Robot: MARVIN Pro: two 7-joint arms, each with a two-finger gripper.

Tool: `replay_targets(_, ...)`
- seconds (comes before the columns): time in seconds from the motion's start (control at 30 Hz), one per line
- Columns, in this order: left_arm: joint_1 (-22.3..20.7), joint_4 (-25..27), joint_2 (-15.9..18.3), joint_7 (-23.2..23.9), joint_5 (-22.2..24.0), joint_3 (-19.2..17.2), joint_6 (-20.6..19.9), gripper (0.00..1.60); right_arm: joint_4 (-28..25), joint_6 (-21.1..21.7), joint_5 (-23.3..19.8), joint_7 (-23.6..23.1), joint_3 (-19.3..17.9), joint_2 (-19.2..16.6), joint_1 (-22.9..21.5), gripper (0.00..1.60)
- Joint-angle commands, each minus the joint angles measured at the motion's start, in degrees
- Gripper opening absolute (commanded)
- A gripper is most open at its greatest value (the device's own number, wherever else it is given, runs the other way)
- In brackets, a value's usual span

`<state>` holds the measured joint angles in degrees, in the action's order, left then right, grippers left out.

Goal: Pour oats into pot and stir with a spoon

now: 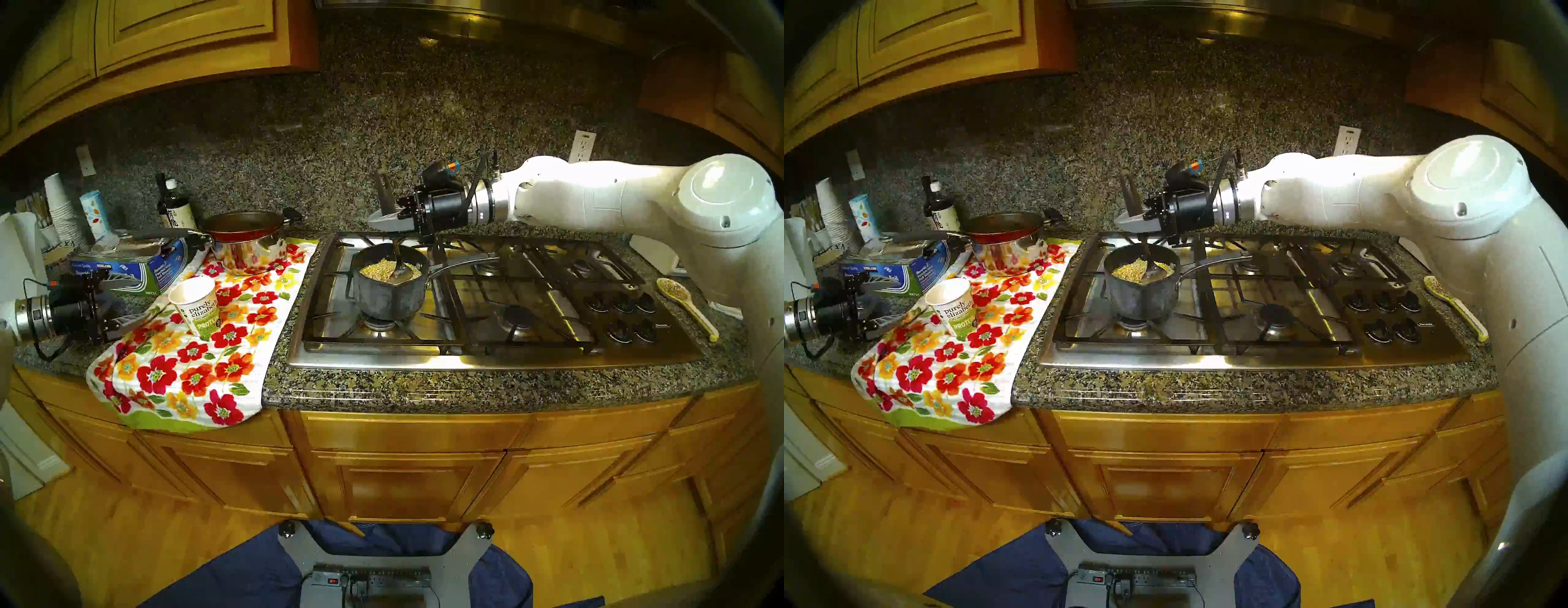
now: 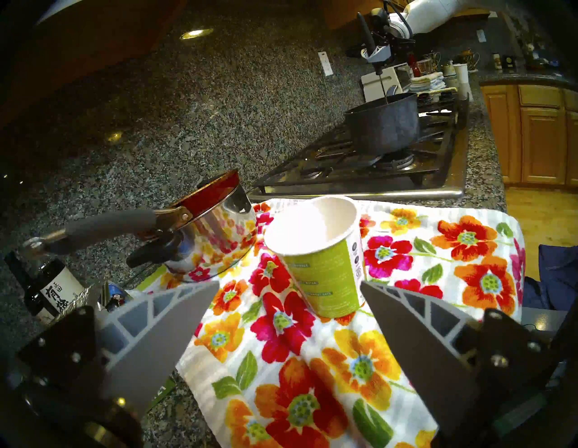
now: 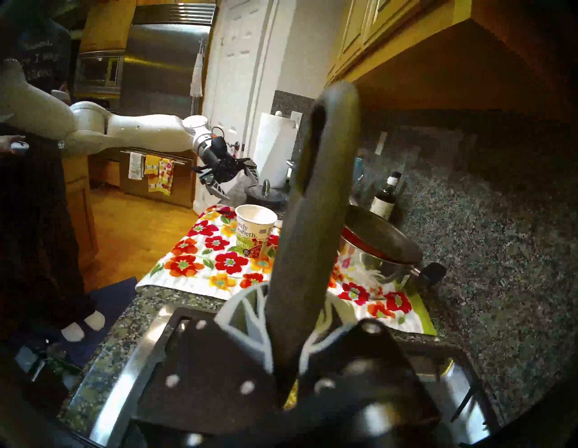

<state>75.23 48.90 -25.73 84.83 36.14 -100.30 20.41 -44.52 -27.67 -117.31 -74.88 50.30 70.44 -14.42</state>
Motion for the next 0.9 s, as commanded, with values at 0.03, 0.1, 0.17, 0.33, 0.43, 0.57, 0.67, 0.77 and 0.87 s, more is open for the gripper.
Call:
replay_targets(0.03, -1.1, 0.6, 1.3, 0.2, 1.2, -1.0, 0.0, 1.6, -3.1, -0.6, -0.2, -1.7, -1.2, -2.6, -4.8, 0.0)
replay_targets(0.1, -1.1, 0.6, 1.3, 0.2, 1.2, -1.0, 0.0, 1.6, -3.6, -0.6, -0.5, -1.8, -1.7, -2.3, -5.2, 0.0)
replay_targets(0.17, -1.0, 0.6, 1.3, 0.2, 1.1, -1.0, 0.0, 1.6, -3.8, -0.5, -0.7, -1.8, -2.2, -1.7, -5.7, 0.0)
replay_targets(0.33, -1.0, 0.7, 1.3, 0.2, 1.0, -1.0, 0.0, 1.6, -3.3, -0.1, -1.2, -0.8, -3.3, -0.1, -6.2, 0.0)
replay_targets(0.43, -1.0, 0.7, 1.3, 0.2, 1.0, -1.0, 0.0, 1.6, -2.5, 0.4, -1.4, -0.3, -3.6, 0.7, -6.4, 0.0)
replay_targets(0.57, -0.9, 0.7, 1.3, 0.2, 1.1, -1.0, 0.0, 1.6, -1.3, 1.1, -1.4, -0.1, -4.0, 1.4, -6.5, 0.0)
replay_targets(0.67, -0.9, 0.7, 1.3, 0.2, 1.1, -1.0, 0.0, 1.6, -0.5, 1.5, -1.4, 0.0, -4.2, 1.8, -6.5, 0.0)
replay_targets(0.77, -1.0, 0.7, 1.3, 0.2, 1.2, -1.0, 0.0, 1.6, 0.3, 1.9, -1.4, -0.1, -4.4, 2.1, -6.2, 0.0)
replay_targets(0.87, -1.0, 0.6, 1.3, 0.2, 1.3, -1.0, 0.0, 1.6, 0.7, 2.2, -1.3, -0.1, -4.5, 2.2, -6.0, 0.0)
